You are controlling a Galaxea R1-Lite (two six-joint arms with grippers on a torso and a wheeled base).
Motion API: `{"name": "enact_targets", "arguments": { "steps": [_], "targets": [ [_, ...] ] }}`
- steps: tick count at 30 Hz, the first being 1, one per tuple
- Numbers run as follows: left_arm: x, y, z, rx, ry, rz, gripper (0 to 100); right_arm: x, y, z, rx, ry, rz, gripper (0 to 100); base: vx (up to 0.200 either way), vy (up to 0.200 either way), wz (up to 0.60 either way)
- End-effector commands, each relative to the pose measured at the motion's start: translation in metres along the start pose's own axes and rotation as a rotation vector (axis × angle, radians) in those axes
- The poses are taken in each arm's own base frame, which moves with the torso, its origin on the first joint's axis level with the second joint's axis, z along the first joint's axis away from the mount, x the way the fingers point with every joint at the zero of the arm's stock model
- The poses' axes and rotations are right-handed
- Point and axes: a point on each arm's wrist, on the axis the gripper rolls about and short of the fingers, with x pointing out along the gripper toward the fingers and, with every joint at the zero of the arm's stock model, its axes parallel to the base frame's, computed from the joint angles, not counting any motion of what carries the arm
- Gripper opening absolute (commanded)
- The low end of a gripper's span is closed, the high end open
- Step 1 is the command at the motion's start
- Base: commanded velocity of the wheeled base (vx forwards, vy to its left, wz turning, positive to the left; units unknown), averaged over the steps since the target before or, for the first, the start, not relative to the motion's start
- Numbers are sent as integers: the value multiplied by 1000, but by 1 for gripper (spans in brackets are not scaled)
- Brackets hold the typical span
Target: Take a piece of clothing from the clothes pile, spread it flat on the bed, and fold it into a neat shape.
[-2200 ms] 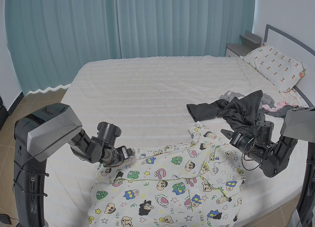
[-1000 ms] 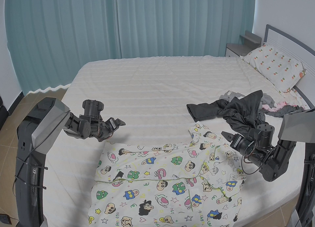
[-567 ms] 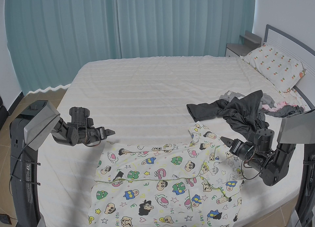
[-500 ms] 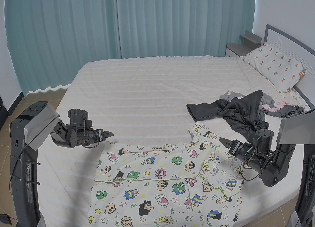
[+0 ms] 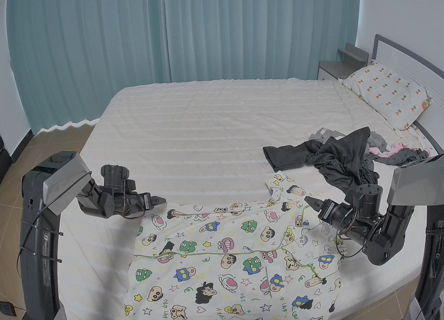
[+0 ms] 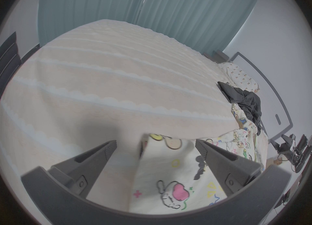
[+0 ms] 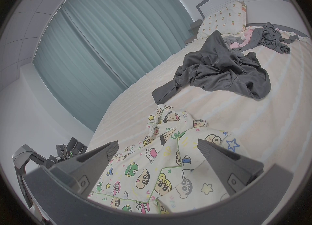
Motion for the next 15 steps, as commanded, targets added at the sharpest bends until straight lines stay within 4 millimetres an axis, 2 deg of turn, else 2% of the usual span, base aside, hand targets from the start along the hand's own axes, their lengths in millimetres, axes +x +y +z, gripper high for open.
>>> {"name": "enact_targets", "arguments": {
  "steps": [1, 2, 3, 10, 15],
  "targets": [
    [5, -4, -5, 4, 14, -7, 100, 0, -1, -1, 0, 5, -4, 100, 0, 0, 0],
    [5, -4, -5, 3, 15, -6, 100, 1, -1, -1, 1, 3, -4, 100, 0, 0, 0],
    [5, -5, -6, 4, 17, -7, 0, 1, -2, 0, 1, 2, -5, 100, 0, 0, 0],
    [4, -5, -6, -1, 18, -10, 0, 1, -3, 0, 3, 1, -8, 100, 0, 0, 0],
    [2, -6, 2, -33, -7, -13, 0, 1, -3, 0, 5, 0, -9, 100, 0, 0, 0]
  ]
}}
